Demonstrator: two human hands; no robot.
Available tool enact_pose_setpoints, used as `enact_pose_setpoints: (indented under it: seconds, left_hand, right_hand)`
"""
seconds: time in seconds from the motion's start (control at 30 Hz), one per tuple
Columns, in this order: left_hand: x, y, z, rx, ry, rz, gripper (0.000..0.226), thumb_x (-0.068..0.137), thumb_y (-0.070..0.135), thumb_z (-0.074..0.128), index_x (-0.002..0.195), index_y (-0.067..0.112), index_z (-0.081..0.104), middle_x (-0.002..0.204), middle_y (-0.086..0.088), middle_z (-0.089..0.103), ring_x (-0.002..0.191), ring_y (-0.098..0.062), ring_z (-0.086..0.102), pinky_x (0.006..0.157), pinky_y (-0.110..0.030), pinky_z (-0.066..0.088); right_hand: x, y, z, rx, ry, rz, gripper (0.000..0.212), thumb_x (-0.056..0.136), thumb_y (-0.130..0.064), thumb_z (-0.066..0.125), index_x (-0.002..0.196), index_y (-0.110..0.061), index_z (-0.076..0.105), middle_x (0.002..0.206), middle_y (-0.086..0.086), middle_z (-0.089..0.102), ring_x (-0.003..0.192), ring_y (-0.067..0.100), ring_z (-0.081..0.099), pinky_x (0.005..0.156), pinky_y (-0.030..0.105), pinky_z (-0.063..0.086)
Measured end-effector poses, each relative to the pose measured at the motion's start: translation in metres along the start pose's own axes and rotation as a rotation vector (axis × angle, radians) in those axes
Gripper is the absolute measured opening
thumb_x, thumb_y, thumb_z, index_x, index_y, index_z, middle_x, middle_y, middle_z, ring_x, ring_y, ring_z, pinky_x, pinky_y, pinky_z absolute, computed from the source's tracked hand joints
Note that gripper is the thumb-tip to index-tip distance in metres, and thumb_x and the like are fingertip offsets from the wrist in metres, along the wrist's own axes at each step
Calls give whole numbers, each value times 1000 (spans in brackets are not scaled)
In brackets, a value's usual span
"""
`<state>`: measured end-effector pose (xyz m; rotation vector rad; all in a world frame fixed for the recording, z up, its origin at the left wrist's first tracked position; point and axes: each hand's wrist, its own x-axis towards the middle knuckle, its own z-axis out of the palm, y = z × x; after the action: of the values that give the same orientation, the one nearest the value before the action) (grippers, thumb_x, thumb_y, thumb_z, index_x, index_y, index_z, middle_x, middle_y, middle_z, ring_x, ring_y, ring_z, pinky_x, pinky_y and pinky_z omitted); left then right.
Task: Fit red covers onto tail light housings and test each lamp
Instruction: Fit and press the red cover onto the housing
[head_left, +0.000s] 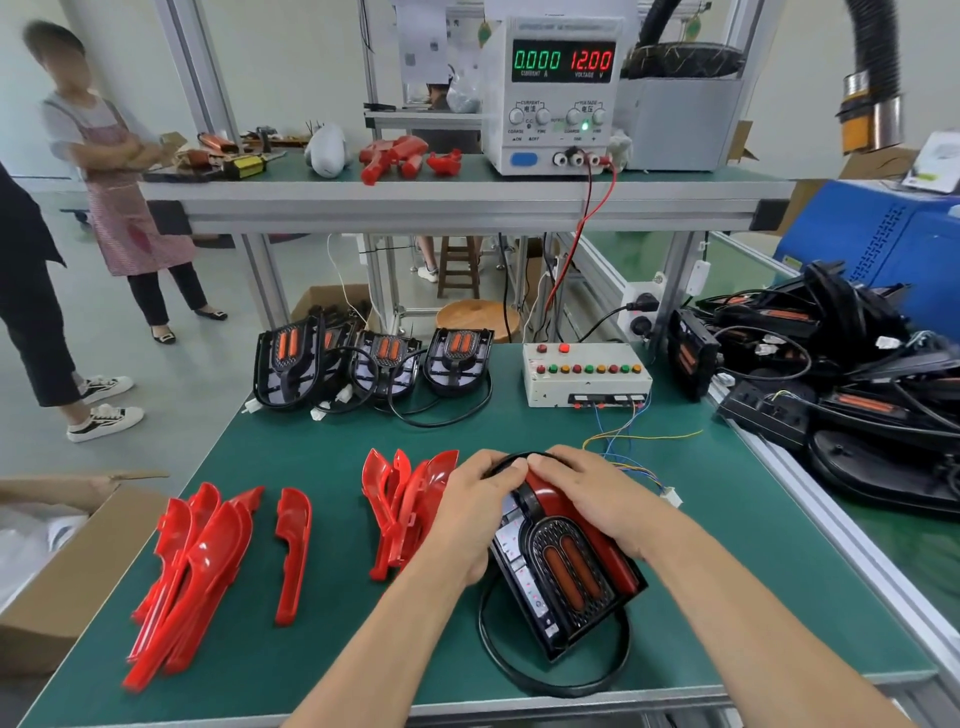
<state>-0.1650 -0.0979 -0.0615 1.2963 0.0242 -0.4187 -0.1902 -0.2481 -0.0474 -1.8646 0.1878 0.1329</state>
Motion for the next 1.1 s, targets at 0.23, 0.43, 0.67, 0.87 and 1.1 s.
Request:
enact_pose_setpoints:
  seconds: [0.23,0.43,0.67,0.87,1.1]
  left_hand:
    - [0,-1,2,16,12,15,9,98,9,65,103,4,70,95,-15,75,87,-27,72,81,-41,59]
    - [-3,2,-2,192,-77,56,28,89,21,80,110,6,69,104,-13,77,96,-25,74,88,-36,60]
    - [-4,4,-13,61,-10,-2,28,89,7,77,113,-3,67,108,-24,75,104,-43,71,97,-51,57]
    - [-1,-2,-7,129,4,6,26,90,10,77,110,-4,68,106,-23,75,103,-40,72,97,-50,57]
    - [-4,-1,0,359,130,97,24,103,42,56,102,19,65,96,7,69,89,-5,64,79,-23,49]
  right_hand:
    - [0,2,0,-3,32,-19,26,99,-46,60,96,-23,73,83,-6,72,78,11,66,83,38,53]
    - [-6,11,-13,156,-73,37,32,100,-45,57,112,-19,71,106,7,76,92,17,72,84,31,58]
    - [-52,47,-31,-24,-104,-108,32,95,-38,62,121,-21,71,114,-2,76,110,17,71,98,32,54]
    - [-69,60,-20,30,16,-155,21,94,-35,64,102,-24,79,96,6,79,86,10,70,83,26,56]
    - [-72,62,-6,59,203,-114,20,98,-33,62,90,-34,80,82,-2,79,71,3,69,67,15,51]
